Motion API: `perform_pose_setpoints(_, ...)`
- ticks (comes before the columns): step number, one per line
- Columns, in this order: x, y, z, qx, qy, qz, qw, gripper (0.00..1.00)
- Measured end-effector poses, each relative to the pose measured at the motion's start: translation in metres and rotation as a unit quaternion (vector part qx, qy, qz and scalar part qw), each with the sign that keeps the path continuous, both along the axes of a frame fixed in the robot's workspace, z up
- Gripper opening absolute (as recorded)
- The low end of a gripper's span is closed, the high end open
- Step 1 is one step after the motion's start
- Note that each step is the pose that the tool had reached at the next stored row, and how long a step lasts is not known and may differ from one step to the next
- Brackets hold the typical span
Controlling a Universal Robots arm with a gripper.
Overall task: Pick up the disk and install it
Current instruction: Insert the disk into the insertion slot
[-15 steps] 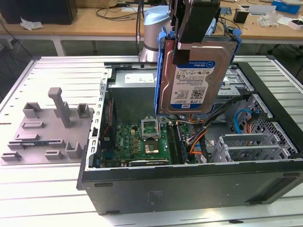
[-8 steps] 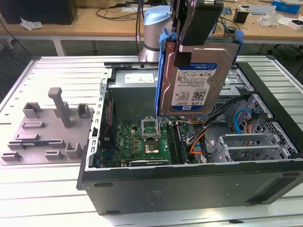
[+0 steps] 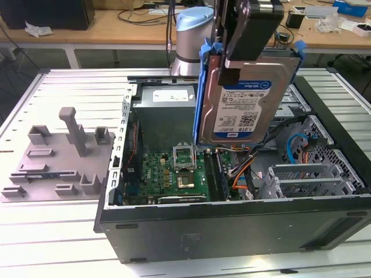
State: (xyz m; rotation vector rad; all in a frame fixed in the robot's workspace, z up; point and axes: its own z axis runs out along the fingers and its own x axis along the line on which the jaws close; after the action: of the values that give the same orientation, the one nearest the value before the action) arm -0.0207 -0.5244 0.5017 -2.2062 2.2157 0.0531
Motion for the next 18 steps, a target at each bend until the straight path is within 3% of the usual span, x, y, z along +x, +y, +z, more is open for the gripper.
perform_pose_setpoints(7,0.018,-0.0069,0.0,0.0029,0.0,0.001,1.0,0.37)
perform_pose_setpoints(18,0.056,-0.0232,0.0,0.0035,0.0,0.002,1.0,0.37)
